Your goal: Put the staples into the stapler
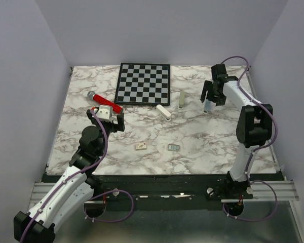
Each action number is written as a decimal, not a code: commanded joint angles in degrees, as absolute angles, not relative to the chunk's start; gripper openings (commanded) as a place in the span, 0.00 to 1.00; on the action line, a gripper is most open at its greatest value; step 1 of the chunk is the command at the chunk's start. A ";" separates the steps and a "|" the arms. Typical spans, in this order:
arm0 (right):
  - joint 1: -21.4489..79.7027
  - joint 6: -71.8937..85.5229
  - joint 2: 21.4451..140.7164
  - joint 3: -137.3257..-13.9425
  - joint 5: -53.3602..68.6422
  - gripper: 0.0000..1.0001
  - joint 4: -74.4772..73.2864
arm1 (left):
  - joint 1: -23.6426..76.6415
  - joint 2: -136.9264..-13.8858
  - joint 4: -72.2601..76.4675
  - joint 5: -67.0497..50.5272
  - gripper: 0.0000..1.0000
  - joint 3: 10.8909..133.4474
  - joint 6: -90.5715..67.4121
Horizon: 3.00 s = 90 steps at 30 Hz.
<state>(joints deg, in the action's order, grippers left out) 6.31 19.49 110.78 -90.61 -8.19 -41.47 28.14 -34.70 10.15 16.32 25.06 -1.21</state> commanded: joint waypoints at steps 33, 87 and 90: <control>36.21 -16.86 93.86 -66.70 13.43 0.18 -30.85 | 28.74 -38.32 11.08 -19.75 0.99 24.43 10.89; 25.84 30.85 24.26 -26.10 -11.16 1.00 -20.30 | 46.05 -109.16 -22.94 -29.36 0.83 76.55 46.50; 25.84 30.59 24.26 -26.02 -11.16 1.00 -20.48 | 46.41 -110.91 -24.07 -28.74 0.81 77.78 46.58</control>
